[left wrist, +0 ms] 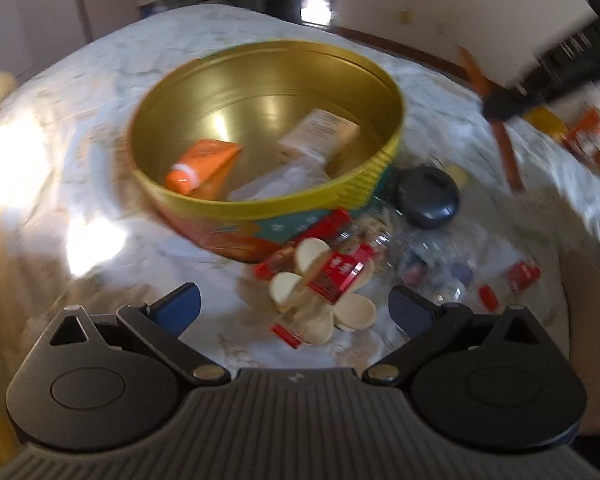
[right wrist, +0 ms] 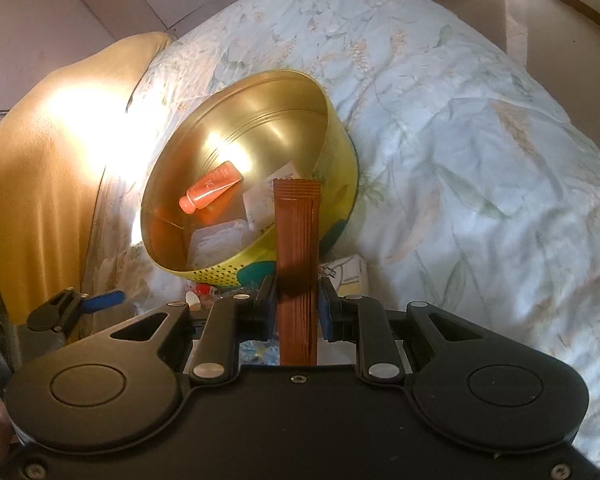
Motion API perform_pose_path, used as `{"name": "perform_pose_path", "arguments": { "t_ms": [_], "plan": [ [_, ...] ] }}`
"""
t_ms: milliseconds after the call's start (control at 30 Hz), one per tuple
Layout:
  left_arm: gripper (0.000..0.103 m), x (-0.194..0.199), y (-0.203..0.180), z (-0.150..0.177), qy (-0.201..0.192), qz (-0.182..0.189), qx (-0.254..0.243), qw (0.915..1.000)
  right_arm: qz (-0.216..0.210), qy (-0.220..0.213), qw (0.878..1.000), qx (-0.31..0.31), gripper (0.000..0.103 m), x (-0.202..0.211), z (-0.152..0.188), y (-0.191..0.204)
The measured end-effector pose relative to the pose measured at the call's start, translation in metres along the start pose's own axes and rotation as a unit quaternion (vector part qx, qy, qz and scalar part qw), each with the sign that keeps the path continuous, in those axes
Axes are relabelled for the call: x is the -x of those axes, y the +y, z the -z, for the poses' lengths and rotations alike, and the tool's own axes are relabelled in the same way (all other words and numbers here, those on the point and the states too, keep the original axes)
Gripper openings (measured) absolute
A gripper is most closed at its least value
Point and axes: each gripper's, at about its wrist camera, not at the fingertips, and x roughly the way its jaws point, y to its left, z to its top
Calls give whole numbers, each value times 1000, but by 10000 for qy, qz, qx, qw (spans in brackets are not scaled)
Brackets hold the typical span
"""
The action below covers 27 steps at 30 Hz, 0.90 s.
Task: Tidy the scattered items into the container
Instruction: 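Grasp the red-and-white flower item with the left gripper while the right carries the strip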
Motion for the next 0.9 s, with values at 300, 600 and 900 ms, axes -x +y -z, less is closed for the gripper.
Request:
{"name": "perform_pose_path", "arguments": {
  "t_ms": [300, 600, 900],
  "plan": [
    [83, -16, 4, 1, 47, 223, -123, 9997, -64, -59, 9997, 247, 20, -19, -31, 20],
    [60, -30, 5, 2, 432, 412, 163, 9981, -151, -25, 9994, 321, 20, -49, -47, 39],
    [22, -15, 12, -5, 610, 450, 806, 9939, -305, -173, 9993, 107, 20, -61, -54, 41]
  ]
}}
